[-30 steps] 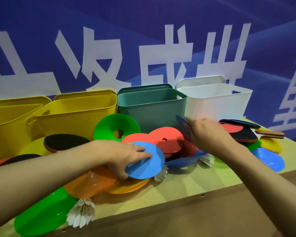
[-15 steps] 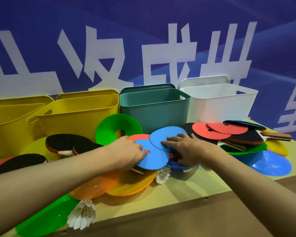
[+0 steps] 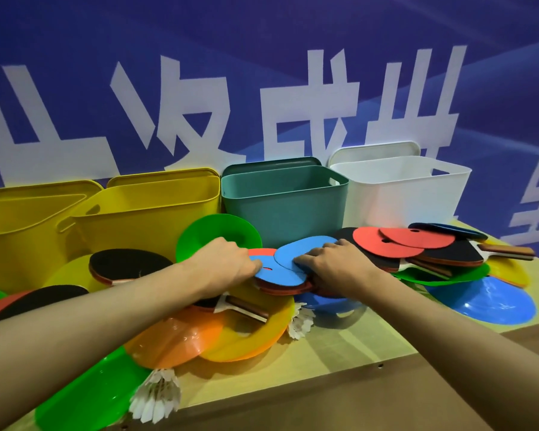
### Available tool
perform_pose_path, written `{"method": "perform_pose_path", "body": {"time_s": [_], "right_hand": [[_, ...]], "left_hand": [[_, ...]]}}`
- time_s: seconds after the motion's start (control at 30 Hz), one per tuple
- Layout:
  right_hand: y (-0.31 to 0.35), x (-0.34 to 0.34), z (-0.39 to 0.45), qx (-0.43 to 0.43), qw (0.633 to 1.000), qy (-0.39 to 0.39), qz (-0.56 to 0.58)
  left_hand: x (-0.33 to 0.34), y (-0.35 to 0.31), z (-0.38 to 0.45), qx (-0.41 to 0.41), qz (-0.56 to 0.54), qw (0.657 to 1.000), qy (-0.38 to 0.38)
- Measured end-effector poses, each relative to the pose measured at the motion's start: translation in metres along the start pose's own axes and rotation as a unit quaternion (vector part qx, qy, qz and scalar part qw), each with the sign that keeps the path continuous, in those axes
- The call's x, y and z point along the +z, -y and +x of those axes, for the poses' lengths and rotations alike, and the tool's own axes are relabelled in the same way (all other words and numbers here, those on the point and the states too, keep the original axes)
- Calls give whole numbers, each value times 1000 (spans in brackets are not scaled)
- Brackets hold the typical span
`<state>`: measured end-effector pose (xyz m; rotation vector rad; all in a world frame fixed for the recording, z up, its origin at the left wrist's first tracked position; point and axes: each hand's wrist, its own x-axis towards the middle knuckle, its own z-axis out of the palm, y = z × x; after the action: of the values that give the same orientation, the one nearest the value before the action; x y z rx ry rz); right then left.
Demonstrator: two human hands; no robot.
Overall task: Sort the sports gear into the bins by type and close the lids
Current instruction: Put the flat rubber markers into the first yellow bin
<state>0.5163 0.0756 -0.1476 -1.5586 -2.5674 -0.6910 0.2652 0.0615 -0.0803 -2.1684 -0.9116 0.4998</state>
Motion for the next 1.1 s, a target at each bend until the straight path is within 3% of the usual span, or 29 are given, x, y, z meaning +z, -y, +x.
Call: {"method": "perform_pose_path", "body": {"time_s": [0.17,0.37,0.57,0.77,1.1], "right_hand": [[-3,-21,-1,25,1000,-12,7],[3,-33,4,23,994,-106,4],[41,-56,20,-31,977,-203,62],[106,-97,58,-117,947,-284,96],[215,-144,162,-223,910,-338,91]], "left_hand": [[0,11,-8,-52,-40,997,-36],[5,30,-23,-63,-101,987,-105],[27,42,-83,-100,-196,958,-187],[56,67,-167,-162,-274,934,-160],[117,136,-287,-232,-205,932,-188]]}}
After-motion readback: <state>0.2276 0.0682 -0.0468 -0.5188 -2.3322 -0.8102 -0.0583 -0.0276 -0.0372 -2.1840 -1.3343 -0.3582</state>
